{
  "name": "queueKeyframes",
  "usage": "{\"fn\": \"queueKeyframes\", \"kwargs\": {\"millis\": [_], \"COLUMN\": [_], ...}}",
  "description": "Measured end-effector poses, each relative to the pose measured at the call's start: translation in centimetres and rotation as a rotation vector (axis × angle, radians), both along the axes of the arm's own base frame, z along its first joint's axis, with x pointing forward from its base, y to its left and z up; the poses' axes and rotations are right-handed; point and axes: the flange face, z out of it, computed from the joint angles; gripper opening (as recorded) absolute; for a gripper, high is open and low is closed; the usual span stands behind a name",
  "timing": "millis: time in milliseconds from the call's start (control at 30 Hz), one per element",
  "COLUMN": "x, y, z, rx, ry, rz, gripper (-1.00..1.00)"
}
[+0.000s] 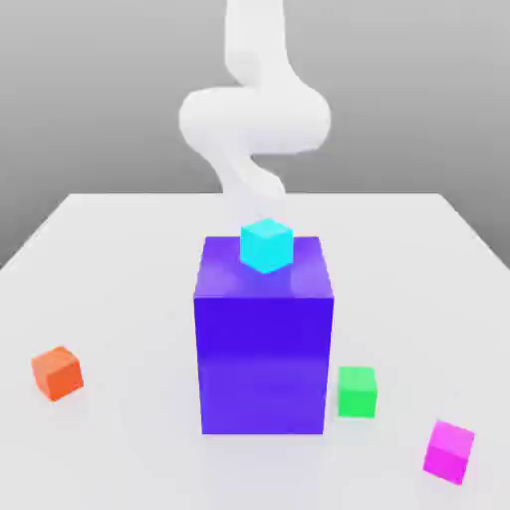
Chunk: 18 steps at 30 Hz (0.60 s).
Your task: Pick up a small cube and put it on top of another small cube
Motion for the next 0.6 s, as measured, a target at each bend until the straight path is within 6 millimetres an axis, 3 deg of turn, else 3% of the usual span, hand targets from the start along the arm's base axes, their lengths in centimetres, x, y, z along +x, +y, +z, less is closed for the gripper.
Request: {"fn": "queueKeyframes", "kwargs": {"millis": [133, 300, 467, 600], "x": [4.7, 8.5, 10.2, 9.9], "y": [3.3, 7.8, 12.6, 16.7], "z": [-6.2, -14.6, -23.7, -31.2], "rx": [-0.055, -0.123, -0.192, -0.251], "ry": [0.107, 0.232, 0.352, 0.445], "rz": [0.13, 0.293, 0.46, 0.606], "gripper": [0.0, 0.0, 0.0, 0.0]}}
